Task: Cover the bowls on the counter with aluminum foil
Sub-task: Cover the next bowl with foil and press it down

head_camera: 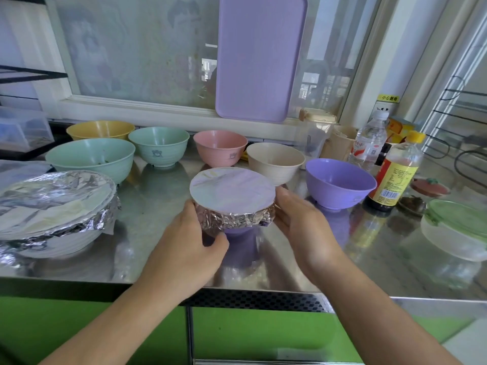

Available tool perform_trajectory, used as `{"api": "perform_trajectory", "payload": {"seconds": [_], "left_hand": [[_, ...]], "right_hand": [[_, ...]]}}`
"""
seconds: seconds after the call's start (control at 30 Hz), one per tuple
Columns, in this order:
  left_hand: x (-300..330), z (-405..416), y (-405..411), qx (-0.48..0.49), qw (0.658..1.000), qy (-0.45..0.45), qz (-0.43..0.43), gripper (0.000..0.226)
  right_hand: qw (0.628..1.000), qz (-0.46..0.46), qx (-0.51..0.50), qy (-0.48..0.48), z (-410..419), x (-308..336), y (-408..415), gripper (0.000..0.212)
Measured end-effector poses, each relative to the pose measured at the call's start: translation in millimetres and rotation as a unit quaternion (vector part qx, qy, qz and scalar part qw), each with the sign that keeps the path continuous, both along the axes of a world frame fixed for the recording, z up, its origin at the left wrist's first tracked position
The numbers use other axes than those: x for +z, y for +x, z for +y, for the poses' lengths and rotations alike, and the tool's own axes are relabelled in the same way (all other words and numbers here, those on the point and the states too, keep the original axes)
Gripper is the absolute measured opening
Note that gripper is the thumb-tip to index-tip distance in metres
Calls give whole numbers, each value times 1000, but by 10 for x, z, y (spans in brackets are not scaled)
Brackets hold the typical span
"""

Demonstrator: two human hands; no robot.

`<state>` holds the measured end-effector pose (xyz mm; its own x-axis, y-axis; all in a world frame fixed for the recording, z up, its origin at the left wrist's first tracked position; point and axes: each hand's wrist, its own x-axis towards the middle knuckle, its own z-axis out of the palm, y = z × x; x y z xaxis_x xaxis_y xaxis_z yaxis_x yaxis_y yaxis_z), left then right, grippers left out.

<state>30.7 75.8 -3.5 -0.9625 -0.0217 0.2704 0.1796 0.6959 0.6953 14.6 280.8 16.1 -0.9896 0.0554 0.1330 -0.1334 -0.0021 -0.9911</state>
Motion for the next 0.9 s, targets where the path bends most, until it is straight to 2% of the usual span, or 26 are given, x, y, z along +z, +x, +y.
{"api": "perform_trajectory", "payload": {"seconds": [0.1,0.17,0.2,0.27,0.33,0.4,0.47,0.77,0.9], "left_hand": [[101,-88,-97,-10,997,41,-69,99],[185,-93,-164,-37,989,105,-95,133],[228,-67,-192,-49,985,137,-95,139],[258,22,-265,-59,980,176,-73,138],[205,100,-350,-55,980,185,-44,127],[122,140,-407,-47,983,178,-25,114],[53,150,-436,-40,987,153,-10,111],[-53,210,-419,17,992,112,52,115],[-57,187,-373,21,994,98,47,130]], "right_hand": [[995,-23,-94,1,120,49,-134,26],[995,-35,-86,-41,97,85,-187,20],[994,-36,-75,-67,69,83,-235,21],[989,-50,-68,-119,-72,123,-288,28],[983,-66,-87,-150,-206,122,-357,33],[974,-84,-109,-179,-332,118,-428,37],[964,-88,-127,-217,-400,95,-476,40],[941,-62,-147,-300,-563,7,-470,54],[933,-86,-136,-322,-583,-6,-401,52]]}}
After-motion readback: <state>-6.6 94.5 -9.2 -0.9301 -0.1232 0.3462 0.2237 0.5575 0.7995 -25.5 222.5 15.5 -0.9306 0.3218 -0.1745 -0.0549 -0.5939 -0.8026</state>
